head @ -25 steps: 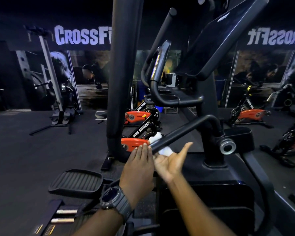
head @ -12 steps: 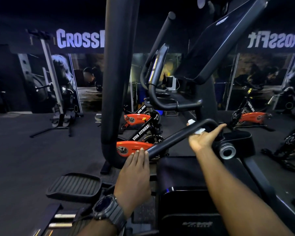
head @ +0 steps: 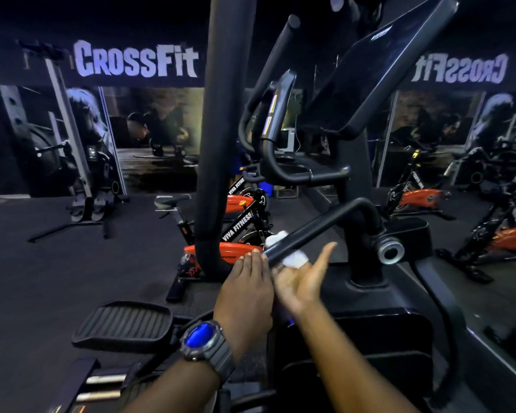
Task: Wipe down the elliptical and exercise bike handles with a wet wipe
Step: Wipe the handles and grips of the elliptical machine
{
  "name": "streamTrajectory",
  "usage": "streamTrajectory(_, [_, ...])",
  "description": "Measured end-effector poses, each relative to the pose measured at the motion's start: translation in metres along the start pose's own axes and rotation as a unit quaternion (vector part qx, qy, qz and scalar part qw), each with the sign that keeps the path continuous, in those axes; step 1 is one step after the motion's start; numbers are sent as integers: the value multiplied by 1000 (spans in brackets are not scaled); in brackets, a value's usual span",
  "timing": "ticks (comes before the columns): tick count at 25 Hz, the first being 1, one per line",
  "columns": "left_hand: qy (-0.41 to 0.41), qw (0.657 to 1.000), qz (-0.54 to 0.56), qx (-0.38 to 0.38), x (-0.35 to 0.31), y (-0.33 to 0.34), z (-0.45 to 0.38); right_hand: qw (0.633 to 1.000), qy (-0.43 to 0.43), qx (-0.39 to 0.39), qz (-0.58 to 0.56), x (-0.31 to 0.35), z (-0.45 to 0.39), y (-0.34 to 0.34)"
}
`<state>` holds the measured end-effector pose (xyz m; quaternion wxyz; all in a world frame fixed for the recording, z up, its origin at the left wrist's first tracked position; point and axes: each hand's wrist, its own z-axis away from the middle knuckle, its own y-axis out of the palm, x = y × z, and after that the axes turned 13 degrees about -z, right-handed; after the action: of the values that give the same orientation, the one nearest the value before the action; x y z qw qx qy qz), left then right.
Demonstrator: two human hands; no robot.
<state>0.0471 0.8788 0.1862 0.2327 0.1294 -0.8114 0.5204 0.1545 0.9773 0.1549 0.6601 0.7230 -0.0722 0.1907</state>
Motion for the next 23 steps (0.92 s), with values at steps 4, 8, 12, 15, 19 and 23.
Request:
streamTrajectory(4, [39, 997, -68, -23, 15, -4, 11, 999, -36, -28, -27, -16, 14, 22])
streamTrajectory(8, [114, 978, -129, -118, 44, 1, 27, 999, -8, -22, 30, -69, 61, 36])
streamTrajectory(12, [188, 946, -153, -217, 76, 13, 40, 993, -91, -56, -50, -59, 49, 50])
streamTrajectory(15, [221, 920, -171, -275, 100, 30, 38, 993, -97, -41, 45, -97, 67, 51])
streamTrajectory(19, [230, 908, -139, -320, 112, 46, 27, 974, -179, -106, 88, -75, 60, 69])
streamTrajectory(23, [187, 907, -95, -365, 108, 49, 29, 973, -179, -67, 129, -101, 62, 62])
